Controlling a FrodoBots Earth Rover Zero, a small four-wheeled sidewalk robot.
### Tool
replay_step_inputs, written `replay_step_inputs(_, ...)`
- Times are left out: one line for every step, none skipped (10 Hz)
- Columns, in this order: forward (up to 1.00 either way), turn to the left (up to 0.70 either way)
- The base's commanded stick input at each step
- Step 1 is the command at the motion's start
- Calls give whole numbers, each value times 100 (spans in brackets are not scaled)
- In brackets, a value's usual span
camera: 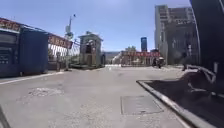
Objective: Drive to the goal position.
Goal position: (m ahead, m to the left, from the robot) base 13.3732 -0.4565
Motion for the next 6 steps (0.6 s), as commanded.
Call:
replay_step_inputs(45, 0)
replay_step_inputs(45, 0)
replay_step_inputs(45, 0)
replay_step_inputs(45, 0)
replay_step_inputs(45, 0)
replay_step_inputs(45, 0)
